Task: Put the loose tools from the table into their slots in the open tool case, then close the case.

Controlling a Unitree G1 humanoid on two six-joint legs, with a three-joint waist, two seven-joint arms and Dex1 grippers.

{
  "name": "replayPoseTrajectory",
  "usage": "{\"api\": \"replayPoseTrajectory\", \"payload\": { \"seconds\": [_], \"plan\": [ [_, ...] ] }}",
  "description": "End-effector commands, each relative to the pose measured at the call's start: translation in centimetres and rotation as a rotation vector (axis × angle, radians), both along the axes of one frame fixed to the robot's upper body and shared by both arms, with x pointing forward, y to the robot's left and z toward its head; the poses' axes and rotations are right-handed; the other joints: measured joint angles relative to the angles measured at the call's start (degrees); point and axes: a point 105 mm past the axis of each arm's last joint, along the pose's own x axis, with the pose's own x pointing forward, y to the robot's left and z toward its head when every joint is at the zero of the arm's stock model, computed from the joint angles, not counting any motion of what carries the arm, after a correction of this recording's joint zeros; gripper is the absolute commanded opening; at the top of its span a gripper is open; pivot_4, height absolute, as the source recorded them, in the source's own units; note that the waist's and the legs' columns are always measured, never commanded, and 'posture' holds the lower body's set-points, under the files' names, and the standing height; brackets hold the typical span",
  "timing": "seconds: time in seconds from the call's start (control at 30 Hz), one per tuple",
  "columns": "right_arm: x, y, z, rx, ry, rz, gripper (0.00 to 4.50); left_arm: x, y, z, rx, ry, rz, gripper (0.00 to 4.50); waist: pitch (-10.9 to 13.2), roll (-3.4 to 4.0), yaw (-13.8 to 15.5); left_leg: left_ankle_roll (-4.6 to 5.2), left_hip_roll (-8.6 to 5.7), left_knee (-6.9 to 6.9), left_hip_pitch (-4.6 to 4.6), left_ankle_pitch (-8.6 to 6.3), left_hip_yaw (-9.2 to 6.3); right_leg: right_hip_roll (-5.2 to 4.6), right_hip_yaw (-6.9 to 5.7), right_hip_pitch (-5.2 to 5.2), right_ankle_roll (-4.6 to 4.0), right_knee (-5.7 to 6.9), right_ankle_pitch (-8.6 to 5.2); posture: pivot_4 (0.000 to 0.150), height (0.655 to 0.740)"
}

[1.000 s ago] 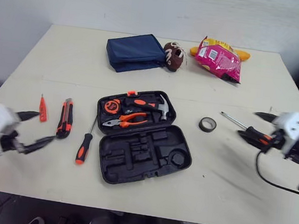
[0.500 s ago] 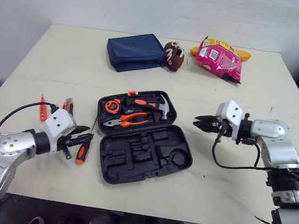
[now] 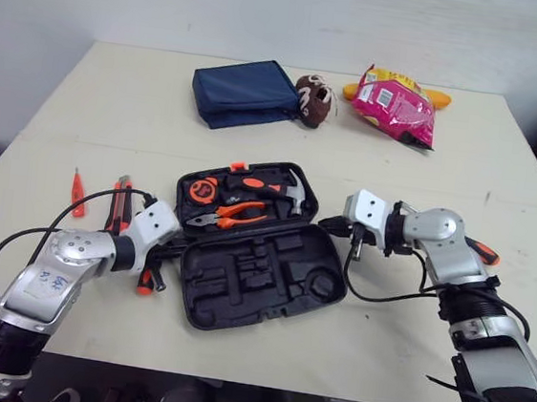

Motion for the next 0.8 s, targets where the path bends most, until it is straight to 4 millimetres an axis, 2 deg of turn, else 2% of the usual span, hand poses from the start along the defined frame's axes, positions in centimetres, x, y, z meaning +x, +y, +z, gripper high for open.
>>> {"api": "replayPoseTrajectory", "payload": {
  "seconds": [0.03, 0.27, 0.47, 0.63, 0.8],
  "plan": [
    [0.1, 0.6, 1.1, 0.021, -0.047, 0.028, 0.0, 0.8, -0.6, -0.1, 0.028, -0.015, -0.017, 0.03, 0.0, 0.0, 0.41, 0.0, 0.0, 0.01, 0.0, 0.0, 0.0, 0.0, -0.01, 0.01, 0.0, 0.0, 0.0, 0.15, 0.74],
    [-1.6, 0.6, 1.1, 0.041, -0.017, 0.117, 0.0, 1.5, -2.9, 0.3, 0.002, -0.071, -0.105, 0.03, -0.01, 0.02, 1.7, 0.01, 0.0, 0.12, 0.02, 0.0, -0.01, -0.01, -0.01, 0.01, 0.0, 0.11, 0.0, 0.15, 0.74],
    [-4.2, -2.2, 1.0, -0.003, 0.031, 0.112, 0.0, 0.6, -4.7, 0.0, 0.012, -0.058, -0.229, 0.03, -0.03, 0.06, 2.38, 0.03, -0.01, 0.11, 0.01, -0.01, -0.01, -0.02, -0.01, 0.02, 0.0, 0.08, 0.0, 0.15, 0.74],
    [-6.0, -3.0, 1.3, 0.015, 0.046, 0.094, 0.0, -0.1, -5.0, -0.7, 0.04, -0.043, -0.273, 0.03, -0.03, 0.06, 2.22, 0.04, 0.0, 0.03, 0.01, -0.03, 0.02, -0.01, 0.02, 0.02, 0.01, -0.02, -0.01, 0.15, 0.74],
    [-8.1, -3.6, 0.8, 0.004, 0.103, 0.057, 0.0, -0.7, -5.1, -1.1, 0.044, -0.022, -0.294, 0.03, -0.03, 0.06, 2.45, 0.03, 0.0, 0.01, 0.01, -0.02, -0.01, -0.01, 0.0, 0.02, 0.01, -0.02, -0.01, 0.15, 0.74]
  ]
}}
